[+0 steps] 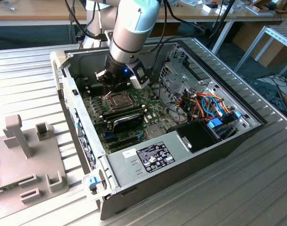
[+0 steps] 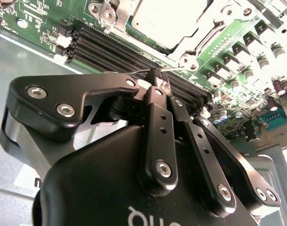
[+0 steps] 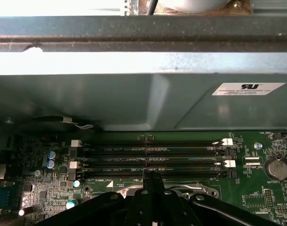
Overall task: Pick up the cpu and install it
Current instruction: 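Install the first cpu locking lever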
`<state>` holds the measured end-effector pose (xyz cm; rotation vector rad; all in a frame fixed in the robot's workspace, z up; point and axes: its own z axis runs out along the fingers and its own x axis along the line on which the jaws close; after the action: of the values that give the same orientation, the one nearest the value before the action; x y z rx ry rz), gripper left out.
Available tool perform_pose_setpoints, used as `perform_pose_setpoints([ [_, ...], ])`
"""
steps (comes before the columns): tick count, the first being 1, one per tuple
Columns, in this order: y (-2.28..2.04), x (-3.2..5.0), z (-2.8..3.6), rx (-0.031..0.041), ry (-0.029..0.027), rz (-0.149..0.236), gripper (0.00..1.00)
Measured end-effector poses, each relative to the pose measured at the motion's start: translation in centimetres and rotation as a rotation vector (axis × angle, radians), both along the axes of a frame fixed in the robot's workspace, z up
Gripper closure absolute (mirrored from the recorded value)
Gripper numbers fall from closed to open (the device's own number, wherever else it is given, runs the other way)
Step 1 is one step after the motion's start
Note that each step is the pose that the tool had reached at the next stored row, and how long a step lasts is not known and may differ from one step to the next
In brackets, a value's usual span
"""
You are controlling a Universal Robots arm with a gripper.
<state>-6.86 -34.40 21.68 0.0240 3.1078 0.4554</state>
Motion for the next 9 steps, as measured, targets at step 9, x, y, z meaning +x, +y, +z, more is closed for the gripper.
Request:
perform_pose_setpoints([
  [9,0.00,1.11,-0.45,-0.0004,0.0000,0.000,0.89],
])
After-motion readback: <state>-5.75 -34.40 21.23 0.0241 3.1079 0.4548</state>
